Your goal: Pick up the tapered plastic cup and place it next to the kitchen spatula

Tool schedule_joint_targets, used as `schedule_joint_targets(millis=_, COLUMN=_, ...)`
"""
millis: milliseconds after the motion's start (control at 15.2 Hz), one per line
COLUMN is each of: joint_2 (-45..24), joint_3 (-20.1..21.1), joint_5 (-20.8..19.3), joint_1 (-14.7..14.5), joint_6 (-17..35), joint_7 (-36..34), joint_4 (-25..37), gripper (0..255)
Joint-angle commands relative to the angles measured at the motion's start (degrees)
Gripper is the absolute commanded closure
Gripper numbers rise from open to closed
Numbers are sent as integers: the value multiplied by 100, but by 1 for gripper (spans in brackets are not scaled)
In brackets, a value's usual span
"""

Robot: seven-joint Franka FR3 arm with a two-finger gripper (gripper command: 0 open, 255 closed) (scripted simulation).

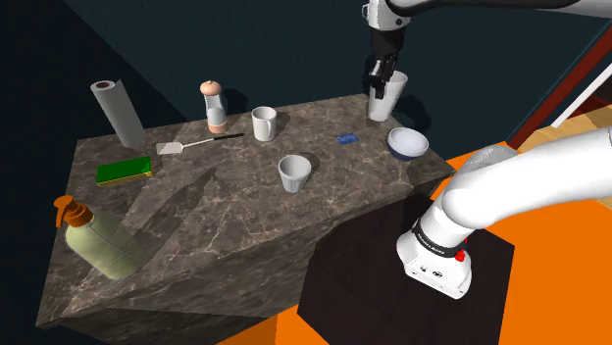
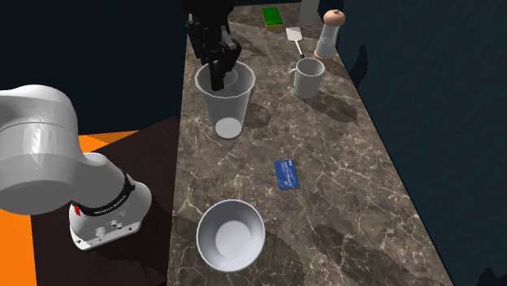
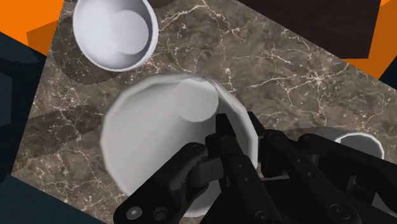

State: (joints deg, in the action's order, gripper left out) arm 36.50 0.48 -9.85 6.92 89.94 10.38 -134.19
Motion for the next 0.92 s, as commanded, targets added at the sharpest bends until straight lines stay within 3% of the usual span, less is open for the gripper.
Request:
schedule_joint_targets(millis=0, joint_2=-352, joint_3=154, joint_5=110, joint_1=-69, joint_6=176, joint_7=-219, joint_4=145, gripper=255)
schedule_joint_targets(millis=858, joint_2=-2938, joint_3=914, joint_5=282, joint_1=-378, joint_6=782, joint_7=-1378, joint_4=1957, gripper=255)
